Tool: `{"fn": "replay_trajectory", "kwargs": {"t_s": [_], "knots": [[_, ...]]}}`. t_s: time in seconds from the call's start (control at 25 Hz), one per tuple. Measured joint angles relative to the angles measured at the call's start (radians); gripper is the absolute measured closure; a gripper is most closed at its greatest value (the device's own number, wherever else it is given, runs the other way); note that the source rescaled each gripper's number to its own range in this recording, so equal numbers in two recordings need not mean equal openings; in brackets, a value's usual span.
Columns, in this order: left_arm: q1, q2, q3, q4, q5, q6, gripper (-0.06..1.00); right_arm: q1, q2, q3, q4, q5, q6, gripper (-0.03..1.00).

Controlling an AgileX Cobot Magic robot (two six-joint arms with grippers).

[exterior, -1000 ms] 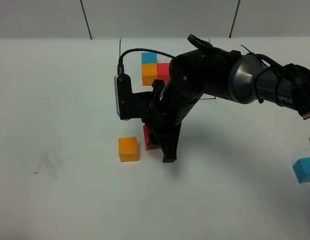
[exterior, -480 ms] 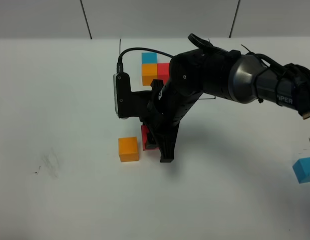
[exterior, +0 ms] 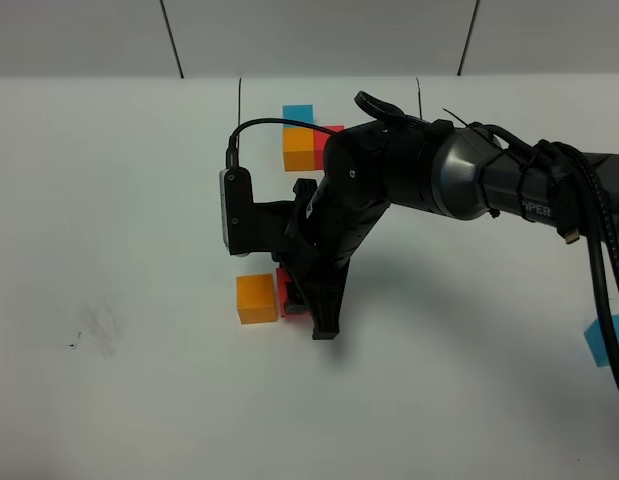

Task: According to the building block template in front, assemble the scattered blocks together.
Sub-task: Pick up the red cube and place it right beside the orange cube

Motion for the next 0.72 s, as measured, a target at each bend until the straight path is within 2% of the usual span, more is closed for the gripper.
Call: {"fn": "replay_trajectory", "kwargs": {"t_s": [0.72], "knots": [[0.0,0.0,0.0,0.0,0.0,0.0,0.94,0.0,0.0,0.0,-0.005,-0.028,0.0,0.53]]}}
